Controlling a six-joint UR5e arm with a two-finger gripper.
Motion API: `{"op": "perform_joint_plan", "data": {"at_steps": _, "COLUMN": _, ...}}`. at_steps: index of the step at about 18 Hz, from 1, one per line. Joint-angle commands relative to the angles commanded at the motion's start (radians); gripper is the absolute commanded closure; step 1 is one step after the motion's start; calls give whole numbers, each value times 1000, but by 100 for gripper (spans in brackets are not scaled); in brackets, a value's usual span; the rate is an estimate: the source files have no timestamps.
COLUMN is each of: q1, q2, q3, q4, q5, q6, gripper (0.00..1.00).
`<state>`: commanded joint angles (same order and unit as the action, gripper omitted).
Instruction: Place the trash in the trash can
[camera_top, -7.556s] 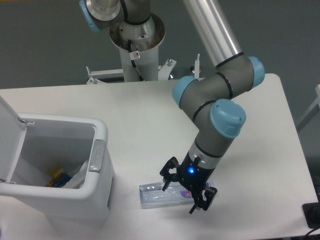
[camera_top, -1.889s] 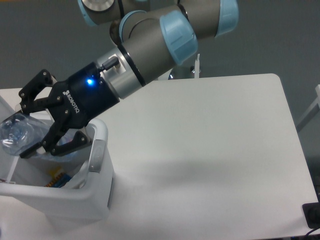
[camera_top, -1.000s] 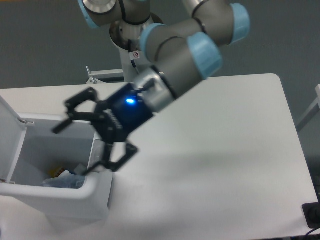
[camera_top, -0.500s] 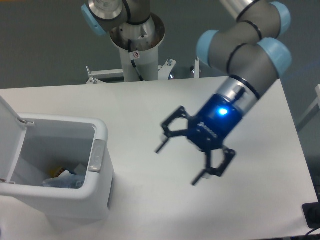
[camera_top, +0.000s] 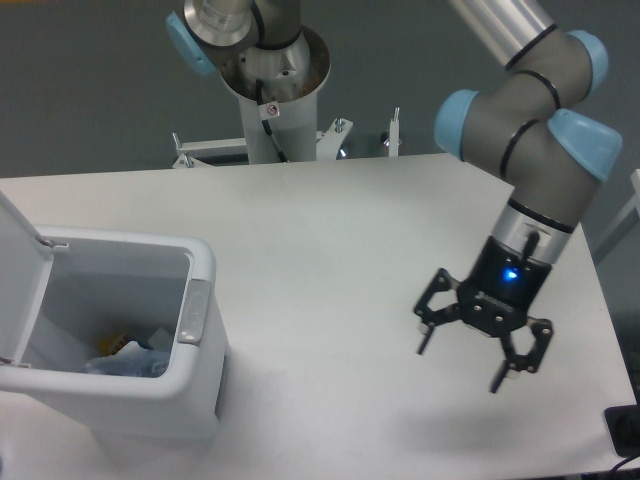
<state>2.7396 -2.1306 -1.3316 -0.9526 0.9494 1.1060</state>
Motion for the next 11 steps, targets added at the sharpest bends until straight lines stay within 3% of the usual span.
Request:
{"op": "perform_joint_plan", "data": {"at_steps": 4, "q1": 22, "q2": -29, "q3": 15, "q4": -20, "q5": 122, "q6": 93, "gripper": 0}}
{"op": "perform_joint_plan", "data": {"at_steps": 8, "q1": 51, "q2": -23, "q3": 18, "q4": -130, "q5": 280, "q6": 289, "gripper": 0}}
{"op": "perform_joint_plan", "data": {"at_steps": 11, "q1": 61, "q2": -15, "q3": 26, "q4": -210, "q5": 443, "q6": 363, "gripper": 0}}
